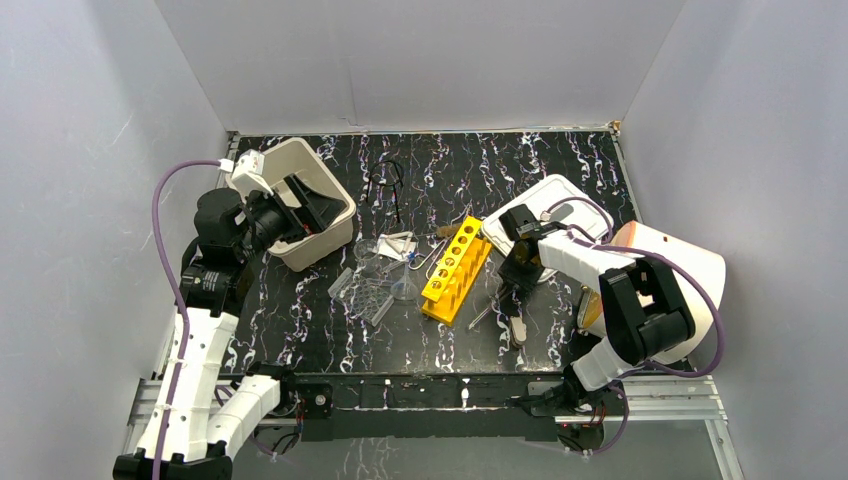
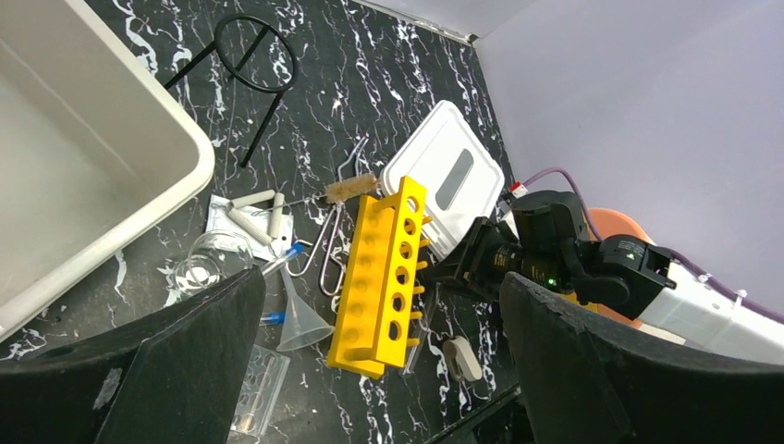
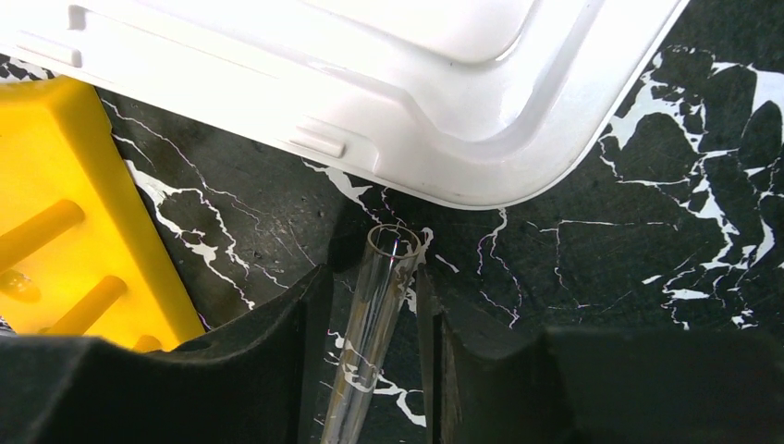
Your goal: Organize the chemistry lab equipment
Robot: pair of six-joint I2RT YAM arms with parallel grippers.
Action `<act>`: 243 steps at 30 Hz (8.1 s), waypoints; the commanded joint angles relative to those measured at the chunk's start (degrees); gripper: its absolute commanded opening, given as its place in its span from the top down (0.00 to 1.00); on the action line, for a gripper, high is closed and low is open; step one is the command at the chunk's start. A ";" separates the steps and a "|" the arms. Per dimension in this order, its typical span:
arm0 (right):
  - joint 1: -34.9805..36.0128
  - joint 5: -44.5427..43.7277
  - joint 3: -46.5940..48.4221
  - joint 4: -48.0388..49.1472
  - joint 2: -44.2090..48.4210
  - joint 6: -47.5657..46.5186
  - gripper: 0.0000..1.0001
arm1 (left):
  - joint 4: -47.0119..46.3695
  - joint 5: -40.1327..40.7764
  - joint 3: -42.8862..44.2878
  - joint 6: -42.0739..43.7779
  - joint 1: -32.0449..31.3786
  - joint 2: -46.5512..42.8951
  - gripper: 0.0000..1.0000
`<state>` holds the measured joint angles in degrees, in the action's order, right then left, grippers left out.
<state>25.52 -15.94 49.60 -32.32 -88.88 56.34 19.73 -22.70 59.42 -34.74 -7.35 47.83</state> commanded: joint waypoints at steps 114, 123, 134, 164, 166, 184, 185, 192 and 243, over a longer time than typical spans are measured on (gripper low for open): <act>-6.19 59.20 21.23 11.69 19.32 3.74 0.55 | 5.69 -35.50 20.02 20.76 -27.63 34.32 1.00; -6.26 61.04 18.87 12.78 19.86 6.77 0.59 | 9.43 -33.93 22.62 24.15 -27.63 35.43 1.00; -6.22 61.23 17.80 14.16 21.54 9.42 0.57 | 11.22 -34.03 24.15 26.35 -26.96 36.81 1.00; -6.27 64.31 23.81 10.35 15.63 0.34 0.51 | 15.41 -37.89 27.66 29.86 -25.60 39.53 1.00; -6.29 64.56 24.12 10.72 15.44 0.58 0.52 | 15.40 -37.69 27.69 29.79 -25.60 39.53 1.00; -6.27 66.89 23.81 13.99 16.07 0.71 0.59 | 14.67 -34.10 28.38 29.48 -25.52 39.70 1.00; -6.34 67.26 23.52 14.15 15.98 0.82 0.63 | 14.58 -34.08 28.34 29.41 -25.52 39.66 1.00; -6.31 66.85 22.04 13.95 16.06 0.86 0.78 | 14.12 -32.45 28.29 28.85 -25.52 39.44 1.00; 13.33 -5.34 37.08 -0.65 -0.82 -44.12 0.77 | 8.57 24.97 10.01 4.23 -25.08 20.70 0.02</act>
<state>38.70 -20.84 87.46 -37.36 -89.27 13.15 28.73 0.80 68.93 -31.64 -32.73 69.32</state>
